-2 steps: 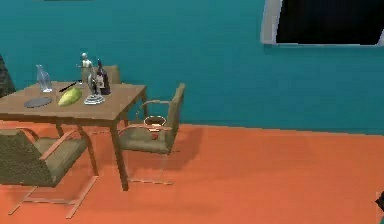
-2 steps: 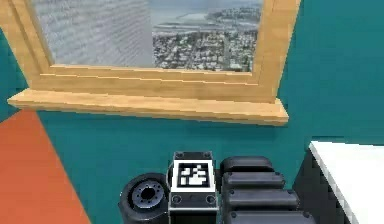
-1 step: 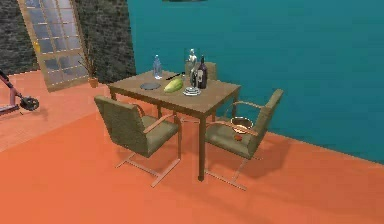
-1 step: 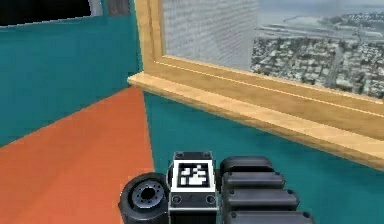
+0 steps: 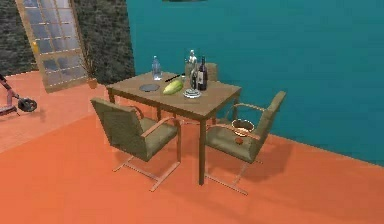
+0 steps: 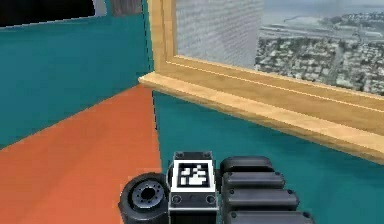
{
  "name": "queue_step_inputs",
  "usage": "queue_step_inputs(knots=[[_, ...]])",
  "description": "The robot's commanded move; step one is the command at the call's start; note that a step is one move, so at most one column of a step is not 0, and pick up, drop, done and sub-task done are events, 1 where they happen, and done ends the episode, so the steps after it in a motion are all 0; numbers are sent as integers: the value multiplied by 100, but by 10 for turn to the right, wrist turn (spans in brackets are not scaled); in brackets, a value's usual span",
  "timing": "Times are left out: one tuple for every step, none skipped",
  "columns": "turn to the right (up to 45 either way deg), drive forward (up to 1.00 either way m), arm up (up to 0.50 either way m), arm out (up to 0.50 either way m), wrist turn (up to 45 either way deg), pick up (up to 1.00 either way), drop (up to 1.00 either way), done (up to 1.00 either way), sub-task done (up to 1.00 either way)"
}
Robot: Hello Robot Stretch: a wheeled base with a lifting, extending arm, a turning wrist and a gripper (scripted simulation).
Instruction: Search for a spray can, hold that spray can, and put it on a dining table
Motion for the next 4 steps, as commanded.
queue_step_inputs(knots=[[-450,0,0,0,0,0,0,0,0],[-30,0,0,0,0,0,0,0,0],[0,100,0,0,0,0,0,0,0],[0,80,0,0,0,0,0,0,0]])
